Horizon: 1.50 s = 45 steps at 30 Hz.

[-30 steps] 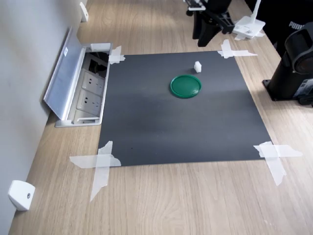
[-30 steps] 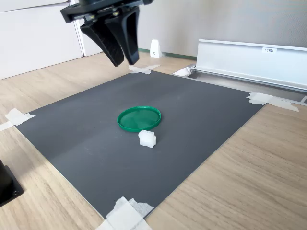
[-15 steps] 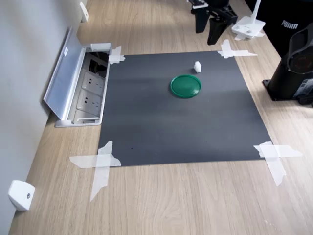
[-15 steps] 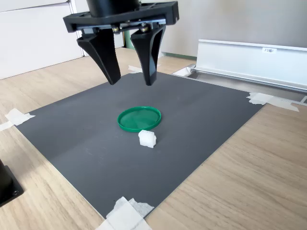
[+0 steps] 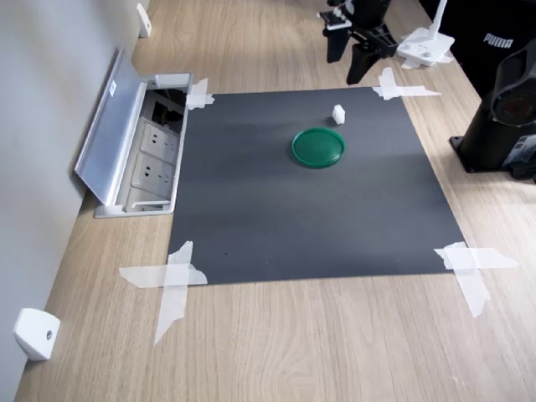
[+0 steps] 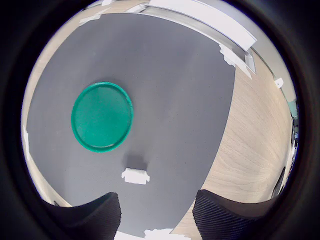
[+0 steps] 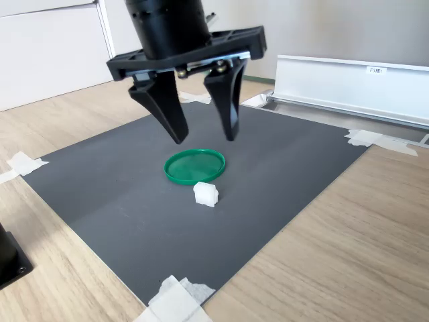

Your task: Grasp a white terminal and put it on the green lid.

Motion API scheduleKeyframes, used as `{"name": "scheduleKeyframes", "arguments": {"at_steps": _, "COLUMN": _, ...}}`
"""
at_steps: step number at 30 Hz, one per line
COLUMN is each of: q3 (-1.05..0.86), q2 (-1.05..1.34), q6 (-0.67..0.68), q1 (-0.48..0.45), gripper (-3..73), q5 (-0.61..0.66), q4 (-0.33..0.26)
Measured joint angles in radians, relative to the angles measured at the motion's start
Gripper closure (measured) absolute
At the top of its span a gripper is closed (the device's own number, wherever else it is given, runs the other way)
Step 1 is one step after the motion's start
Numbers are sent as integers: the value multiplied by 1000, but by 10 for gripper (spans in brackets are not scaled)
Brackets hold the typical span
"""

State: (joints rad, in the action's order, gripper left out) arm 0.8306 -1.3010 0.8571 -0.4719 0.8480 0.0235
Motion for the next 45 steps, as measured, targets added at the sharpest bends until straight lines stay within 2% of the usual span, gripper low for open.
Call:
{"name": "scheduleKeyframes", "arguments": {"at_steps": 7, "q3": -61, "q2": -38, "q6": 60, "q1": 0, "gripper": 77, "q5": -42, "q4": -81}}
{"name": "scheduleKeyframes", "arguments": {"at_steps": 16, "q3": -83, "q2": -67, "q6": 62, "q1": 0, "gripper": 77, "q5": -117, "q4": -55}}
{"name": "scheduleKeyframes", "arguments": {"at_steps": 35, "q3": -110, "q2": -172, "q6": 51, "q1": 1, "gripper": 77, "q5": -214, "q4": -51}}
{"name": "scheduleKeyframes", "arguments": {"at_steps": 45, "q3": -111, "q2": -206, "q6": 69, "q1": 1, "gripper": 82, "q5": -231, "q4": -70}}
